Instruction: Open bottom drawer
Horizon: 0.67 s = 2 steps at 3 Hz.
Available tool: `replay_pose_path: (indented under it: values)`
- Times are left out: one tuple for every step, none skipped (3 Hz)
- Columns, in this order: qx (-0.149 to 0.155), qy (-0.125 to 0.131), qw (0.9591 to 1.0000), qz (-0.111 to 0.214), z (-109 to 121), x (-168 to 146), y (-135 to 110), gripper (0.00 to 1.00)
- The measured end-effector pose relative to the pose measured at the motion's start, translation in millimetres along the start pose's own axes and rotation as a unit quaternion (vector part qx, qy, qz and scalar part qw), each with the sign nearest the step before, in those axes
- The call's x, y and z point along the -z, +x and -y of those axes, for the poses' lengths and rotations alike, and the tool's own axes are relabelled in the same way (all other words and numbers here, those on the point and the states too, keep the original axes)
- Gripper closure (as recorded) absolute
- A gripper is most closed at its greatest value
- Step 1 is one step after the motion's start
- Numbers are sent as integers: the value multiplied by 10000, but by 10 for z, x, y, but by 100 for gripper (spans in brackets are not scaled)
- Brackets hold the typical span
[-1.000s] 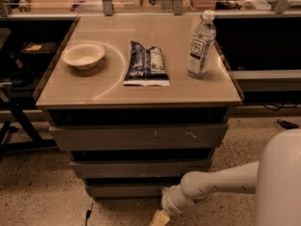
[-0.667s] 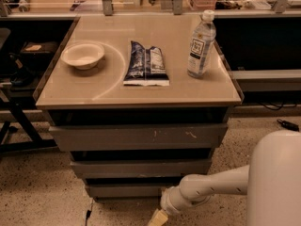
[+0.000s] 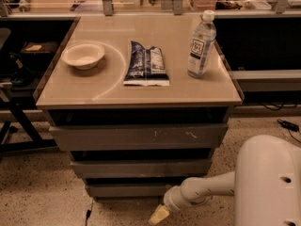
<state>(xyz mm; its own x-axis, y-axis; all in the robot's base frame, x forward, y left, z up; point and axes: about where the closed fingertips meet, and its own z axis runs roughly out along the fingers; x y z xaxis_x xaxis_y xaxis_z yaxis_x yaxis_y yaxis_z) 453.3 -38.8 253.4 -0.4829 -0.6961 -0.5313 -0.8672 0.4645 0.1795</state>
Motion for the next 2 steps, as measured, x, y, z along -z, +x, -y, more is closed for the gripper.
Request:
replay_pose_path:
  values:
    - [-46,244,9997,16,251,-62,61,0]
    - [-50,433,9990,24,453,-76,87,0]
